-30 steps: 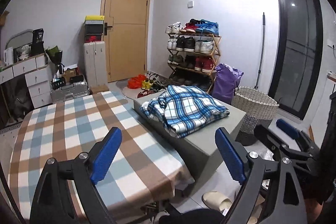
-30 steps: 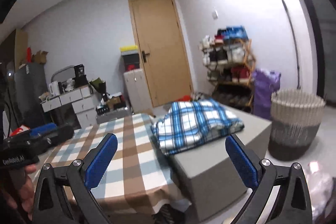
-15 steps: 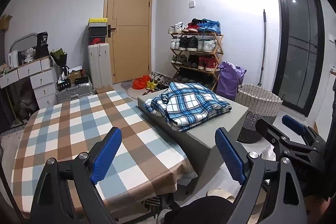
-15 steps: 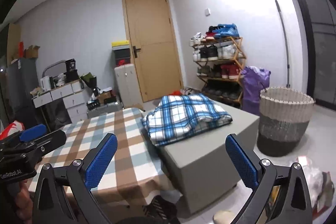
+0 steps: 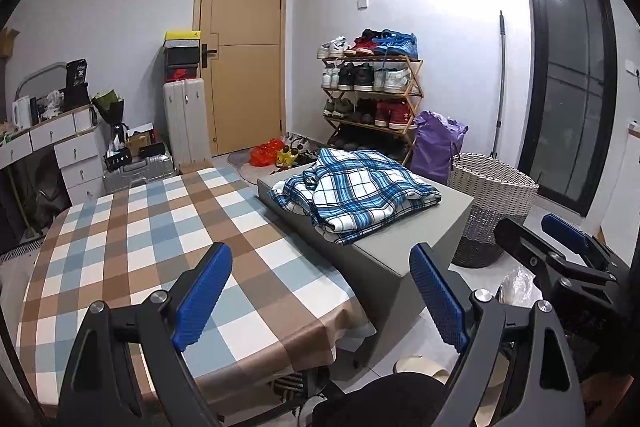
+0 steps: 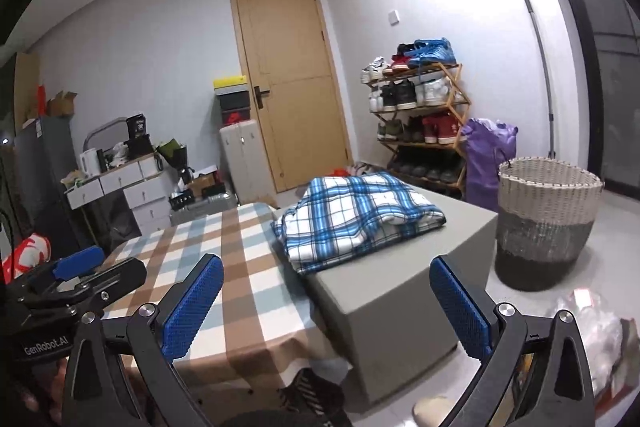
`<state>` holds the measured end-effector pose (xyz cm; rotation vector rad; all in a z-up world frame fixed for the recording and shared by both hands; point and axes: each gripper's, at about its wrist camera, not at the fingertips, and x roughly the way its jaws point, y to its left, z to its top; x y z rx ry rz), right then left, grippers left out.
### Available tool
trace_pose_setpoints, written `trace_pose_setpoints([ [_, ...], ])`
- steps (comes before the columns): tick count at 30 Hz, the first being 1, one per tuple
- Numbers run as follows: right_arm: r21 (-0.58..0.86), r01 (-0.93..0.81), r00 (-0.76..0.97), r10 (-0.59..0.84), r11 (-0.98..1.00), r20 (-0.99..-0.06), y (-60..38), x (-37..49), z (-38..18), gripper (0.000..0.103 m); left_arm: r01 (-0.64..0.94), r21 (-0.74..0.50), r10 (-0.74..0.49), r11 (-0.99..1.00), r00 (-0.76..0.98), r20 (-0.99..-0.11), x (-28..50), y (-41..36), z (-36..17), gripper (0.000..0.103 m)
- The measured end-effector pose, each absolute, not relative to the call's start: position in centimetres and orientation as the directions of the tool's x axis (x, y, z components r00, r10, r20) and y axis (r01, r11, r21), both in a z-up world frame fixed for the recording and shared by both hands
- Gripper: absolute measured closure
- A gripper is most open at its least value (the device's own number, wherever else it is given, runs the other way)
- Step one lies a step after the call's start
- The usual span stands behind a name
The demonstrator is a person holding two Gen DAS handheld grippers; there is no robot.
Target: Fold large clothes
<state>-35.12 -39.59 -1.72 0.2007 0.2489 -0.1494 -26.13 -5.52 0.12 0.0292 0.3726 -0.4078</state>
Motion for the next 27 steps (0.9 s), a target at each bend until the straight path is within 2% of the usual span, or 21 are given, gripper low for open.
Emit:
trace_pose_setpoints([
  [27, 0.191, 0.181, 0.961, -0.132, 0.965, -0.244, -39.3, -36.6, -1.3, 0.000, 0.380, -0.051, -0.376, 0.924, 0.870, -0.319, -27.7, -5.4, 1.3, 0.015],
])
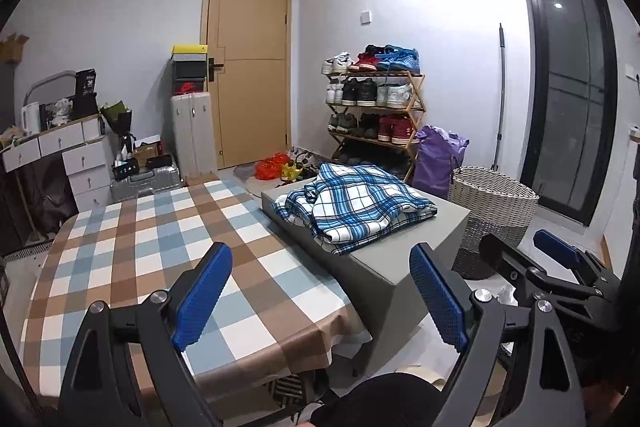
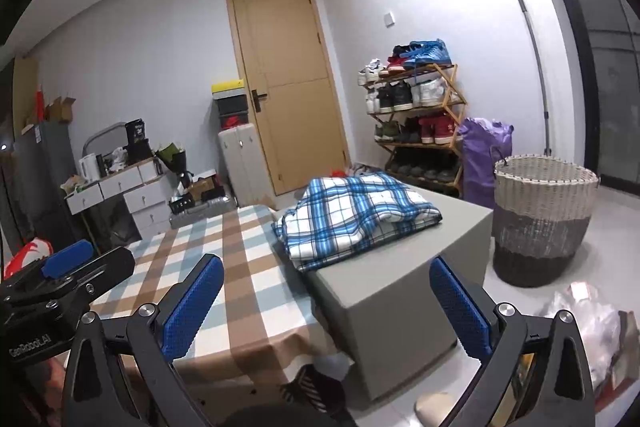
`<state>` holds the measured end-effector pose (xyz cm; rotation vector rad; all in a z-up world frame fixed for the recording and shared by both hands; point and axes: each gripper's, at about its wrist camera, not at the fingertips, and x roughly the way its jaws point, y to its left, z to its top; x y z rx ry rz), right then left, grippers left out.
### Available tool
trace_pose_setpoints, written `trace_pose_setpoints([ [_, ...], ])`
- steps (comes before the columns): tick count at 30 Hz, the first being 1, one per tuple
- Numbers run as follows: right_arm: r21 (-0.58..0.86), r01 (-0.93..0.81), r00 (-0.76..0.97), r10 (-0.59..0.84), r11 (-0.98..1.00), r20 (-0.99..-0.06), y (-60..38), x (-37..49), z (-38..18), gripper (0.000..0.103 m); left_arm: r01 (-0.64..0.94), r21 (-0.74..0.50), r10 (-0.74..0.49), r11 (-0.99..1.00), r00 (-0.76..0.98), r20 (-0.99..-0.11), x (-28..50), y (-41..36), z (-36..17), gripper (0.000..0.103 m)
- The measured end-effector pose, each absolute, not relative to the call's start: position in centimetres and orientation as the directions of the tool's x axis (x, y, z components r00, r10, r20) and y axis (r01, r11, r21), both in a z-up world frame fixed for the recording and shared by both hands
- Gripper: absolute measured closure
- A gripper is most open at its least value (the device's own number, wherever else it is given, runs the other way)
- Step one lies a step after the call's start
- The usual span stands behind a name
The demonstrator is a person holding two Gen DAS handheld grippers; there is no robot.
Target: Fold large clothes
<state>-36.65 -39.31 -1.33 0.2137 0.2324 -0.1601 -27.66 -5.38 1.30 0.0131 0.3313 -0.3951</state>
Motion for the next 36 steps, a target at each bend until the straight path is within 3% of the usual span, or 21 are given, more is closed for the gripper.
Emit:
trace_pose_setpoints([
  [25, 0.194, 0.175, 0.964, -0.128, 0.965, -0.232, -38.5, -37.5, -0.8, 0.000, 0.356, -0.041, -0.348, 0.933, 0.872, -0.345, -27.4, -5.6, 0.8, 0.015],
  [36, 0.182, 0.189, 0.959, -0.142, 0.965, -0.244, -38.4, -37.0, -1.0, 0.000, 0.385, -0.112, -0.398, 0.916, 0.837, -0.375, -26.0, -4.8, -0.1, 0.016],
])
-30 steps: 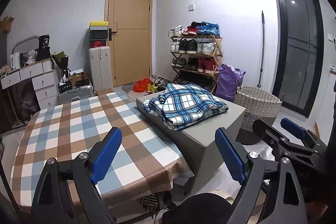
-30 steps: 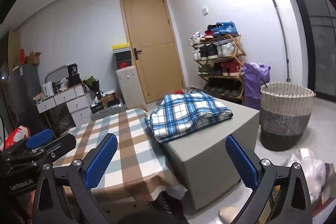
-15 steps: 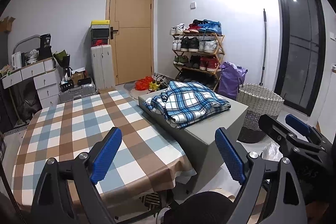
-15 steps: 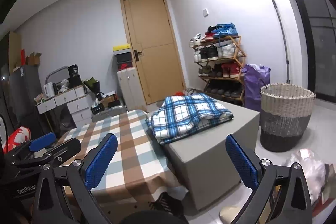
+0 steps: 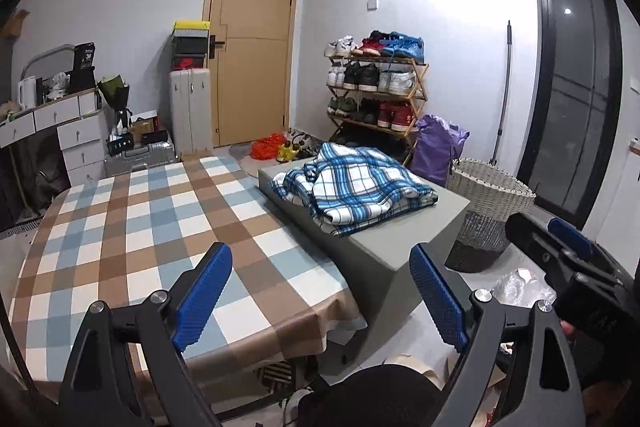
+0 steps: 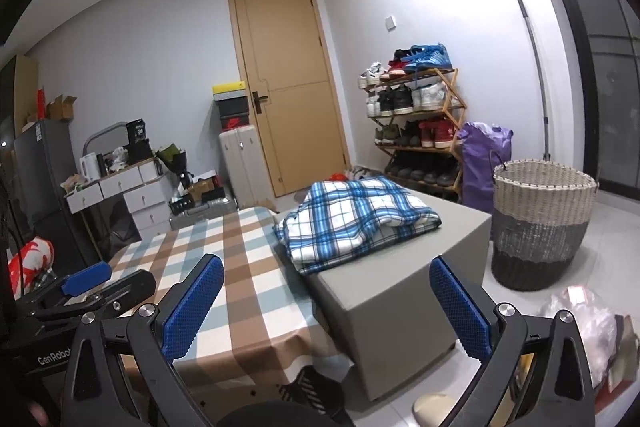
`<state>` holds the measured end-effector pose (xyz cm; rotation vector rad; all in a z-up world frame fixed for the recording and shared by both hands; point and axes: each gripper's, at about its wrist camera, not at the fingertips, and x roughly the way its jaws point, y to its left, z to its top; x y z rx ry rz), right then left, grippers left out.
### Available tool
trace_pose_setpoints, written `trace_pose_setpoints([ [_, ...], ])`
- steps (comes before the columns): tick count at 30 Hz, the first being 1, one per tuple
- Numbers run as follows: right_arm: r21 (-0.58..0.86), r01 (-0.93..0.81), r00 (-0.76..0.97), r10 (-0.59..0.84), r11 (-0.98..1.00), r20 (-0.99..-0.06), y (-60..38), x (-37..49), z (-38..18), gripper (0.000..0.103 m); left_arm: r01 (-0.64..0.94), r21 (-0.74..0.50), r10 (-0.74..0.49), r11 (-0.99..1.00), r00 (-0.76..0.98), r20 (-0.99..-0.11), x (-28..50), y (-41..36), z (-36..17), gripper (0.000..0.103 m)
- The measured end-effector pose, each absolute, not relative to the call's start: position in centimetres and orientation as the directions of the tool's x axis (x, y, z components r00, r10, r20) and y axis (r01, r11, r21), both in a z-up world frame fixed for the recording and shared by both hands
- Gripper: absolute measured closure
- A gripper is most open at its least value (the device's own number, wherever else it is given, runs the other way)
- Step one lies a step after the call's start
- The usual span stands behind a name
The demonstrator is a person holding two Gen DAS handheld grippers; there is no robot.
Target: Fold large clothes
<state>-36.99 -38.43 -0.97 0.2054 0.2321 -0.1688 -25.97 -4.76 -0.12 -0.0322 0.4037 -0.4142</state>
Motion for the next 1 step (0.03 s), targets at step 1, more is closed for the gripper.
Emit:
trace_pose_setpoints([
  [1, 0.181, 0.192, 0.958, -0.144, 0.965, -0.249, -38.42, -36.74, -1.05, 0.000, 0.389, -0.113, -0.401, 0.914, 0.835, -0.377, -25.81, -4.75, -0.29, 0.016],
])
